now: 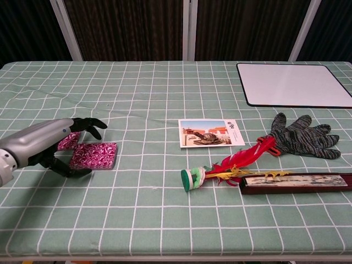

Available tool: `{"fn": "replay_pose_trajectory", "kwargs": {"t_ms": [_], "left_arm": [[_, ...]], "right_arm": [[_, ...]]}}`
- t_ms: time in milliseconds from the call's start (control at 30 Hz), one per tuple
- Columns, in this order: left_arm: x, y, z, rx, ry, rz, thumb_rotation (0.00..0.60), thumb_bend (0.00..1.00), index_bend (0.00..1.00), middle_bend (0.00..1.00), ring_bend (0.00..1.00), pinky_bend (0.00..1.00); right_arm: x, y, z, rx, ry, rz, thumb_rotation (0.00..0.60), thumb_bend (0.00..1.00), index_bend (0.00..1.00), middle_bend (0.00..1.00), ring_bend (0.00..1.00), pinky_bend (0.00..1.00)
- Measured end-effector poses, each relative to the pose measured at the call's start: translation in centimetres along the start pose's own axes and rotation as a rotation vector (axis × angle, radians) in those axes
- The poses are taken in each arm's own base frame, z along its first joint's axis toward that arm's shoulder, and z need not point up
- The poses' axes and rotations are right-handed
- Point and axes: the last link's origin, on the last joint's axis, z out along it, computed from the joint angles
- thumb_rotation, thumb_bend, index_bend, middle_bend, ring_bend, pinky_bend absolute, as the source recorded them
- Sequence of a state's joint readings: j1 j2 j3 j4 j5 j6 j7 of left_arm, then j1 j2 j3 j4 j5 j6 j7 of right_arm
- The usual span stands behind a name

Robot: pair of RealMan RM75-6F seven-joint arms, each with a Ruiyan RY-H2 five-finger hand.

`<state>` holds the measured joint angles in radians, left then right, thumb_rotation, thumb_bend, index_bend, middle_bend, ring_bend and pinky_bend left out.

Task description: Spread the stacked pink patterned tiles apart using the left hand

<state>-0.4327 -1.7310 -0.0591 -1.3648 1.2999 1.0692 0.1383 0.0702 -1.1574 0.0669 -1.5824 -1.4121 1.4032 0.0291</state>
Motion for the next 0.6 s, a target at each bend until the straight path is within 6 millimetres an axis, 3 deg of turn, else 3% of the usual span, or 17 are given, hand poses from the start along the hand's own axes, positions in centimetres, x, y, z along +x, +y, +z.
{"fn": "replay_pose_trajectory", "kwargs": {"t_ms": [600], "left_arm": [[-0.38,-0.22,0.2,0.01,0.008,0.001,0.6,0.24,0.16,0.3,0.05,0.06]], "right_arm": [[-0.02,0.15,0.07,-0.005,-0.004,0.0,0.6,0.23,0.0,0.0,0.0,0.0]]}}
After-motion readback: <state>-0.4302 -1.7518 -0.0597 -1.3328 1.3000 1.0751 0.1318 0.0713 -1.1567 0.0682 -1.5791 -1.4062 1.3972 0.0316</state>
